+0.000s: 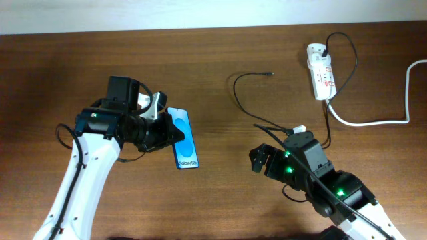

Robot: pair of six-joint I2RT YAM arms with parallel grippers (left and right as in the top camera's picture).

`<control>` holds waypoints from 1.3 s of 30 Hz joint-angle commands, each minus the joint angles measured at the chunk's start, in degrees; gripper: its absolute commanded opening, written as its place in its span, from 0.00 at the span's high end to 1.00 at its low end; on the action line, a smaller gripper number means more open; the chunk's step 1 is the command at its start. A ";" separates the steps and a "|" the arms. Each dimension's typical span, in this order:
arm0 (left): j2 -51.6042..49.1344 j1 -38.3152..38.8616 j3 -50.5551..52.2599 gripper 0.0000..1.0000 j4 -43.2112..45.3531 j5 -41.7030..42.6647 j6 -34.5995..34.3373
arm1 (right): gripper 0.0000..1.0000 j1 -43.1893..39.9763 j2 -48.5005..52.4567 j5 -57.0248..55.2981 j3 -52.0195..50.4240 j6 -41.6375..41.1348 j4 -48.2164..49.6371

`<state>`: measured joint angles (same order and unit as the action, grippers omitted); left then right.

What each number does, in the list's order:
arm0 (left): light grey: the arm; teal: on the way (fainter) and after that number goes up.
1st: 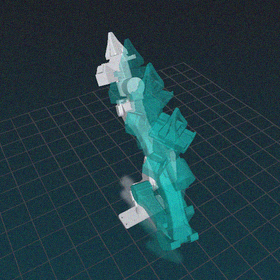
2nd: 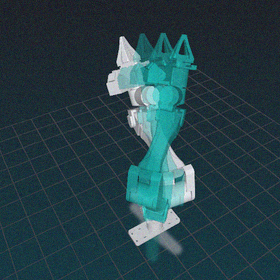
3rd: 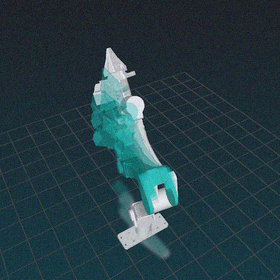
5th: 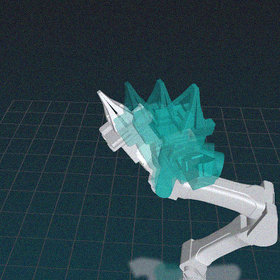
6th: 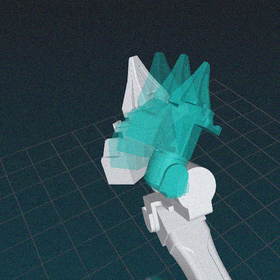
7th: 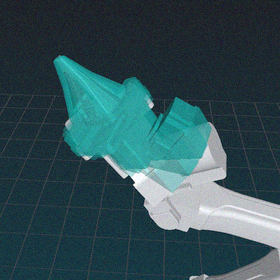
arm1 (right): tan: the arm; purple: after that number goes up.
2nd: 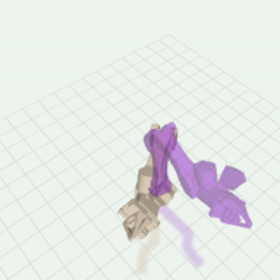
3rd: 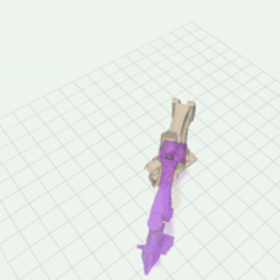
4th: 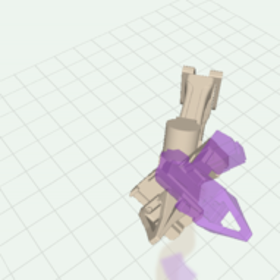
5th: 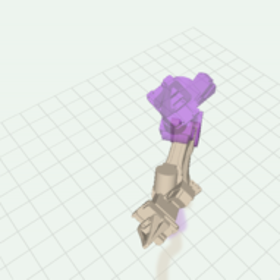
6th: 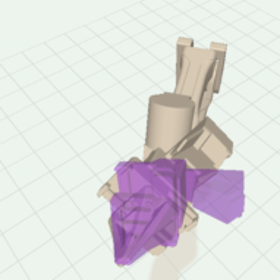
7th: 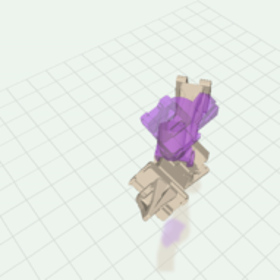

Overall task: Plug charger to phone and switch on socket
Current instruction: 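Release the phone from the right gripper and pull it back, then move the right gripper toward the black cable near the power strip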

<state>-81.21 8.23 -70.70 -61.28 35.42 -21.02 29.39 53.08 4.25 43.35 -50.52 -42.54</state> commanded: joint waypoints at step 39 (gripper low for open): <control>1.62 -0.20 -0.48 1.00 1.18 -0.94 -4.68 | 0.05 -11.56 20.44 0.07 19.78 -3.54 -8.83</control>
<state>-81.21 8.21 -70.70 -60.42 33.85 -25.15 20.14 71.29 4.32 61.63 -54.04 -51.40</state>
